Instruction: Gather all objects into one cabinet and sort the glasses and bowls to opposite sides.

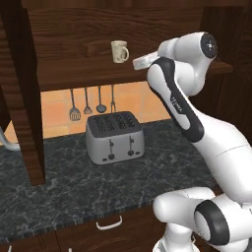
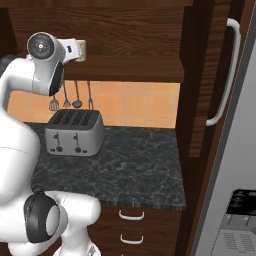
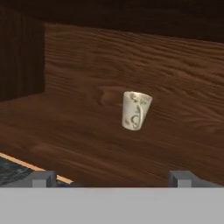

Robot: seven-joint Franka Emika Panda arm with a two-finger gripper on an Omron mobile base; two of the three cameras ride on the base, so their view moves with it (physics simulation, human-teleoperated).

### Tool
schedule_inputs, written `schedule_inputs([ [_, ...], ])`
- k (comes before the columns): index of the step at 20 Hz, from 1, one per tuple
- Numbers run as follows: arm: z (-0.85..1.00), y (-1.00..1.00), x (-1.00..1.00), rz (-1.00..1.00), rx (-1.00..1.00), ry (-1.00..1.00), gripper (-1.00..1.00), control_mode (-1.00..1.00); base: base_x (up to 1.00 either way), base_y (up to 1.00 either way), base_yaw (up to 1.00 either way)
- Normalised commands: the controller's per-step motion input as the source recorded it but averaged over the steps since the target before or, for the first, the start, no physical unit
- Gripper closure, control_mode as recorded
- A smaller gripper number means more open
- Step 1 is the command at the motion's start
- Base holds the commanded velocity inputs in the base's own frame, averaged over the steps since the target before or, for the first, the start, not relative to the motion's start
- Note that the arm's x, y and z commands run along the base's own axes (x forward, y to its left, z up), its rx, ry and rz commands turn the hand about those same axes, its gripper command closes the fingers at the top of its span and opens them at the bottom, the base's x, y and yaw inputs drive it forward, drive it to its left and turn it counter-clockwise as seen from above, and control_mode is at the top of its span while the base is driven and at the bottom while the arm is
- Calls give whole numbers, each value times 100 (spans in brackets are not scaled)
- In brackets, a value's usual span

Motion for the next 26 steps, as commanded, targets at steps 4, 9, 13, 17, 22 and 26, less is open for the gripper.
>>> schedule_inputs([
  [4, 2, 0, 52, -9, 8, 34, -100, -100, 0, 0, 0],
  [9, -1, 0, 26, 0, 4, 0, -100, -100, 0, 0, 0],
  [13, -17, 0, 3, 0, 0, 0, -100, -100, 0, 0, 0],
  [17, -51, 0, 4, 0, 0, -2, -100, -100, 0, 0, 0],
  [22, -15, 0, 24, 0, 0, 0, -100, -100, 0, 0, 0],
  [26, 0, 0, 43, 0, 3, 0, -100, -100, 0, 0, 0],
])
